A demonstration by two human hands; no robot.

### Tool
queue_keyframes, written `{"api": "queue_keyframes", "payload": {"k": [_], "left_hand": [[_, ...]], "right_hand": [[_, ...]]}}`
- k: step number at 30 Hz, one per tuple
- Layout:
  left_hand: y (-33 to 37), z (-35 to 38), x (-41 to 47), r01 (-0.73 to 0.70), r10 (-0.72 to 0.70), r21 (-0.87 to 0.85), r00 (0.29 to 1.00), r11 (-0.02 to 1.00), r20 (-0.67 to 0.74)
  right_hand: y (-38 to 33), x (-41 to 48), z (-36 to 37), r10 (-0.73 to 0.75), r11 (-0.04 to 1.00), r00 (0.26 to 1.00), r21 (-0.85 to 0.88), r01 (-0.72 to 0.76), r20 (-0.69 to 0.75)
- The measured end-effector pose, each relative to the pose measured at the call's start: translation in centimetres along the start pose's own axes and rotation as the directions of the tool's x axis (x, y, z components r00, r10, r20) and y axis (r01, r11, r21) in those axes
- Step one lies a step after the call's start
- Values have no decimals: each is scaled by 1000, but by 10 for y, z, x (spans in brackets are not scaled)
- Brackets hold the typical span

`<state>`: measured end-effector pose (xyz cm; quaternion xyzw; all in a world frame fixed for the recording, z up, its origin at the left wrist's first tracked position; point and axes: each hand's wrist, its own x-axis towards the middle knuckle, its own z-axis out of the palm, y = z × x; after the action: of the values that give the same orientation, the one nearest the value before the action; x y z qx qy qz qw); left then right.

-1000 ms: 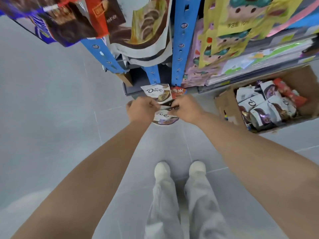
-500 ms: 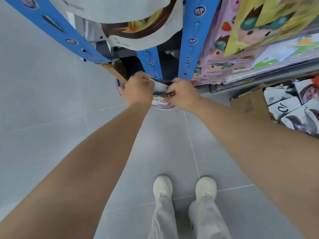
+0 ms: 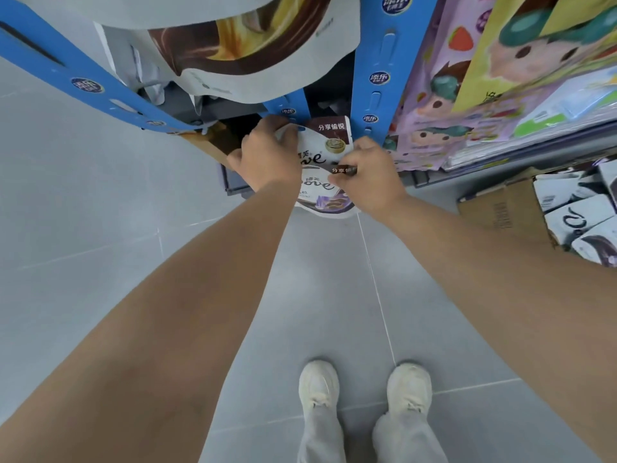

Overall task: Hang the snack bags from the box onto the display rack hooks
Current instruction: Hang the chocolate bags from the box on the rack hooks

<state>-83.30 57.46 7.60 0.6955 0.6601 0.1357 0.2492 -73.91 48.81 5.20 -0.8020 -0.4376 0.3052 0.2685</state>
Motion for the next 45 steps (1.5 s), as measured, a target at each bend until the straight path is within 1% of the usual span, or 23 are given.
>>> {"api": "queue_keyframes", "payload": {"k": [3, 7, 10, 12, 14, 17, 22, 24, 31, 39, 43, 45], "left_hand": [[4, 1, -1, 17, -20, -53, 999, 998, -45], [9, 6, 3, 37, -37, -50, 999, 998, -1], [18, 9, 6, 160, -161, -115, 987, 980, -3], [22, 13, 6, 281, -289, -207, 957, 937, -13], [27, 19, 4, 362, -384, -353, 923, 863, 8], [35, 27, 0, 406, -445, -492, 894, 770, 42], [35, 28, -7, 483, -534, -591, 839, 646, 103], [34, 25, -9, 491, -551, -605, 828, 627, 101], [34, 18, -7, 437, -494, -512, 869, 739, 28], [36, 14, -3, 434, -517, -560, 856, 706, 12], [34, 16, -3, 416, -484, -517, 875, 748, 4], [31, 16, -2, 387, -443, -478, 896, 789, -5]], "right_hand": [[-2, 4, -2, -15, 999, 1000, 28, 15, -14], [2, 6, -2, -14, 1000, 1000, 13, 14, -16], [6, 9, -4, -5, 1000, 999, -2, 5, -38], [8, 12, -4, -11, 1000, 999, -8, 11, -50], [9, 14, -5, -11, 1000, 998, -17, 10, -57], [11, 14, -5, -4, 1000, 997, -18, 2, -77], [15, 10, -7, -23, 1000, 997, -20, 22, -67], [15, 8, -8, -30, 999, 998, -19, 29, -57], [11, 4, -7, -28, 999, 999, -22, 27, -38], [4, 4, -7, -16, 1000, 998, -4, 16, -66], [6, 4, -8, -19, 1000, 998, -18, 18, -56], [6, 3, -9, -16, 1000, 999, -11, 15, -47]]}}
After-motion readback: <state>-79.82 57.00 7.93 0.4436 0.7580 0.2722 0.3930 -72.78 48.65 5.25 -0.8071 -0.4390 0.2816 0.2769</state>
